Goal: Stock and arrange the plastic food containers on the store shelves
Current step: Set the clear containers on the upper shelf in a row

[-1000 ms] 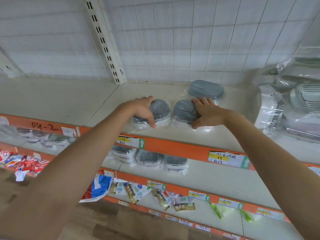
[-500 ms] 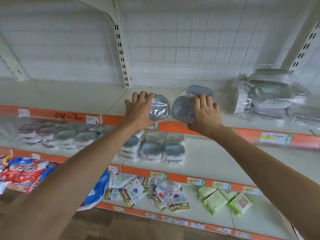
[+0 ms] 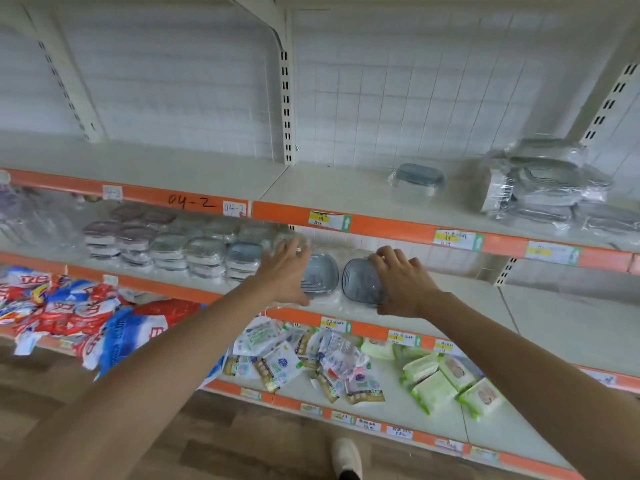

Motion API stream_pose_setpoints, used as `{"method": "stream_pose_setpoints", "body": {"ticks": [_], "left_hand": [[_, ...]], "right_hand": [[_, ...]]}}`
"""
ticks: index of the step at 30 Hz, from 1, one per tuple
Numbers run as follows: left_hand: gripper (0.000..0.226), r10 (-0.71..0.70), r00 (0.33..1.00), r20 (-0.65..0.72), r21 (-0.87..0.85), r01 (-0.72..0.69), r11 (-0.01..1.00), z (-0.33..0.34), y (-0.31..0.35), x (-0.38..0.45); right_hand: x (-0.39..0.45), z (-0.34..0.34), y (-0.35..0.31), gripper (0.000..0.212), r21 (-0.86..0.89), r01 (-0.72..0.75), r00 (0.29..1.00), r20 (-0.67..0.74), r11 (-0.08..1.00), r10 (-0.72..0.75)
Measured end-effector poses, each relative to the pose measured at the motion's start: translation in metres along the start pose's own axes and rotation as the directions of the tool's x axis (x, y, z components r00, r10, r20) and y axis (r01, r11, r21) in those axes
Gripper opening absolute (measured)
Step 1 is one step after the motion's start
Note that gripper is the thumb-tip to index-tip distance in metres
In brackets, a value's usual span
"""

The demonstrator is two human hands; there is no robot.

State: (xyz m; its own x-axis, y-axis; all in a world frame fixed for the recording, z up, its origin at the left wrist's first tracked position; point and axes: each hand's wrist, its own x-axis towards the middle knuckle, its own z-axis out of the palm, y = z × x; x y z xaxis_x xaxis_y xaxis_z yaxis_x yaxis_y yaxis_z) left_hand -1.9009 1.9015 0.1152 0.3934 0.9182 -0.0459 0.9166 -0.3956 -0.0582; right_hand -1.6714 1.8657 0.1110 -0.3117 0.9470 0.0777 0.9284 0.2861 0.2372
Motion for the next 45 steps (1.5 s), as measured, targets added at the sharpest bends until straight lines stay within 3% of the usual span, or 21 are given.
{"method": "stream_pose_setpoints", "body": {"ticks": [5, 13, 17, 21, 25, 33, 39, 42, 45], "left_hand": [[0.099, -0.015, 0.996, 0.088, 0.065, 0.01, 0.998, 0.042, 0.007, 0.026], [0.1, 0.039, 0.991, 0.131, -0.128, -0.022, 0.992, 0.093, 0.02, 0.115], [0.086, 0.064, 0.998, 0.015, -0.136, -0.062, 0.989, 0.128, 0.017, 0.16], [0.072, 0.027, 0.989, -0.143, -0.214, -0.058, 0.975, 0.158, 0.006, 0.215], [0.071, -0.025, 0.967, -0.252, -0.311, -0.056, 0.949, 0.183, 0.0, 0.275], [0.074, -0.021, 0.945, -0.327, -0.217, -0.053, 0.975, 0.222, -0.028, 0.345], [0.054, 0.057, 0.93, -0.364, 0.017, -0.054, 0.998, 0.242, -0.039, 0.349], [0.052, 0.068, 0.922, -0.38, 0.072, -0.043, 0.996, 0.246, -0.038, 0.345], [0.041, 0.084, 0.914, -0.396, 0.111, -0.043, 0.993, 0.249, -0.034, 0.338]], "right_hand": [[0.012, 0.046, 0.009, 0.096, 0.014, 0.003, 0.998, 0.059, 1.0, -0.003], [0.043, 0.119, 0.059, 0.098, 0.143, -0.079, 0.984, 0.168, 0.986, 0.055], [0.069, 0.162, 0.073, 0.093, 0.202, -0.145, 0.982, 0.152, 0.969, 0.115], [0.102, 0.206, 0.088, 0.092, 0.179, -0.212, 0.977, 0.045, 0.961, 0.207], [0.142, 0.244, 0.11, 0.089, 0.182, -0.318, 0.944, -0.034, 0.931, 0.329], [0.211, 0.29, 0.13, 0.072, 0.246, -0.326, 0.921, -0.137, 0.913, 0.365], [0.238, 0.299, 0.13, 0.061, 0.395, -0.142, 0.974, -0.107, 0.907, 0.199], [0.251, 0.302, 0.128, 0.031, 0.352, -0.049, 0.98, -0.163, 0.935, 0.113], [0.256, 0.31, 0.114, 0.03, 0.24, -0.102, 0.946, -0.276, 0.965, 0.168]]}}
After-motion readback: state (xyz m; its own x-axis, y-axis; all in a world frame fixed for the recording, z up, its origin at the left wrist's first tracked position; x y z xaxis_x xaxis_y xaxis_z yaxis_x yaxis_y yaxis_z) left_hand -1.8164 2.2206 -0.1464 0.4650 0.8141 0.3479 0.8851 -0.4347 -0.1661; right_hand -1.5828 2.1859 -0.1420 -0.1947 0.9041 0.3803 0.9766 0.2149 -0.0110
